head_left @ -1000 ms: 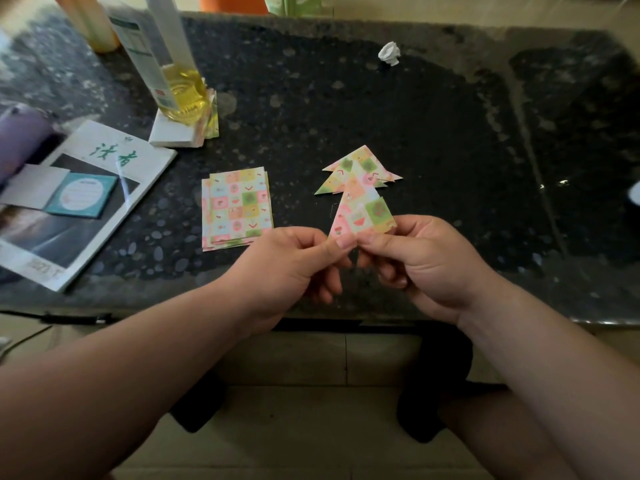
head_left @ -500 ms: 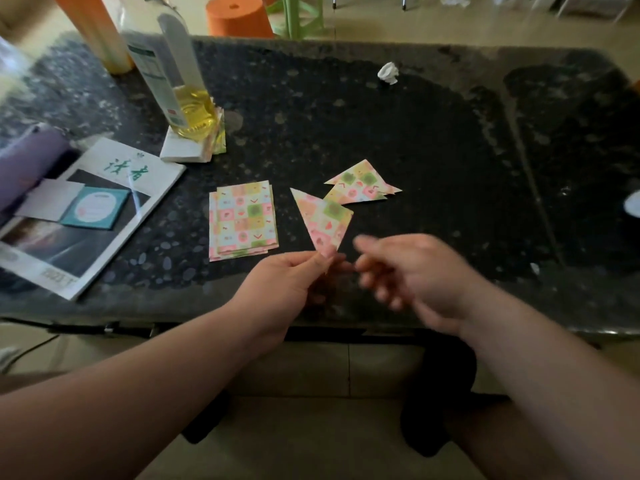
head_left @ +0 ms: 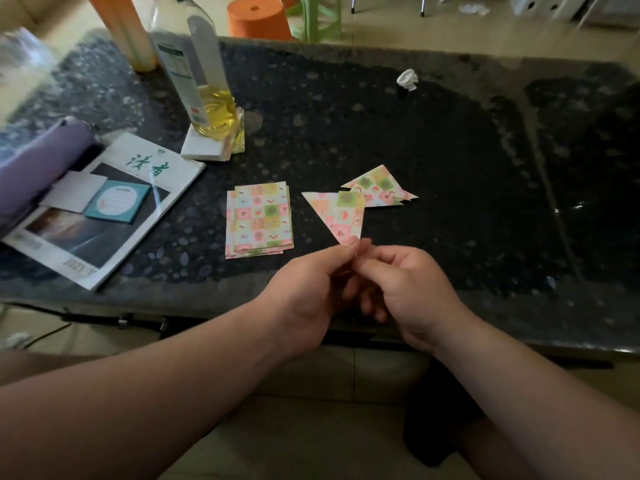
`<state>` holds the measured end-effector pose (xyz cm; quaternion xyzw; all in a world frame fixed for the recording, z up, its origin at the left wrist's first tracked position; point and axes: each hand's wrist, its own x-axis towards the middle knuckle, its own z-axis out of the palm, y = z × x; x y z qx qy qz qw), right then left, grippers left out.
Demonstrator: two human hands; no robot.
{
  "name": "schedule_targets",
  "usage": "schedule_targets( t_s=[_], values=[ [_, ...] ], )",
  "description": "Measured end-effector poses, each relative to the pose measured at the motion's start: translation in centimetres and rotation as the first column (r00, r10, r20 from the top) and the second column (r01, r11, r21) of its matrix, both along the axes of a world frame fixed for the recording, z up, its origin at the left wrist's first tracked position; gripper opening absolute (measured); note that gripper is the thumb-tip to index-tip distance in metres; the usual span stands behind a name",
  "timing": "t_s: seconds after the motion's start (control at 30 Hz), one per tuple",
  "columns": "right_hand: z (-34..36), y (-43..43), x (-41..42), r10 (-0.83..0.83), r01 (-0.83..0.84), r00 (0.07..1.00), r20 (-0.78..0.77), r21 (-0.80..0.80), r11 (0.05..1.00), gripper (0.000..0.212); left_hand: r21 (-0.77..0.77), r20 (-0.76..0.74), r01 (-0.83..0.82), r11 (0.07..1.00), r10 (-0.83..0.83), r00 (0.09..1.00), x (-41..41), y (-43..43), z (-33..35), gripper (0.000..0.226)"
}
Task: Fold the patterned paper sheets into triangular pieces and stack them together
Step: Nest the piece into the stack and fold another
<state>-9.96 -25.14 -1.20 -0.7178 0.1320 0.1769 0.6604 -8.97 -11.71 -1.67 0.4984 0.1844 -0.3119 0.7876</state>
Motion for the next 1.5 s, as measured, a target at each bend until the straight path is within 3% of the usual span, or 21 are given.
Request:
schedule_targets(
  t_s=[0.23, 0.37, 0.63, 0.83, 1.13, 1.5],
  values=[
    [-0.4, 0.6, -0.6, -0.061, 0.056, 0.995, 0.083, 0.055, 0.997, 0.032, 0.012, -0.014, -0.032, 0.999, 0.032, 0.999, 0.2, 0.1, -0.2, 0.027],
    [-0.3, 0.6, -0.5, -0.046, 0.045, 0.988, 0.149, 0.008, 0.999, 0.034, 0.039, -0.050, -0.034, 0.999, 0.036, 0.998, 1.5, 0.9, -0.6, 0.032],
    [0.0, 0.6, -0.2, -0.020, 0.020, 0.990, 0.140, 0.005, 1.000, 0.038, 0.121, -0.086, -0.164, 0.979, 0.174, 0.981, 4.4, 2.2, -0.7, 0.027],
    [0.1, 0.3, 0.3, -0.005, 0.005, 1.000, -0.001, 0.030, 1.000, 0.035, 0.087, -0.082, -0.141, 0.986, 0.148, 0.986, 3.7, 2.0, -0.7, 0.027],
    [0.3, -0.1, 0.0, 0.064, -0.069, 0.997, 0.043, 0.124, 0.990, 0.046, 0.210, 0.004, -0.242, 0.947, 0.247, 0.969, 5.1, 3.1, 1.2, 0.037],
    [0.4, -0.3, 0.3, 0.091, -0.097, 0.995, 0.041, 0.151, 0.984, 0.044, 0.194, -0.009, -0.307, 0.932, 0.315, 0.949, 5.2, 3.3, 1.9, 0.022]
  ],
)
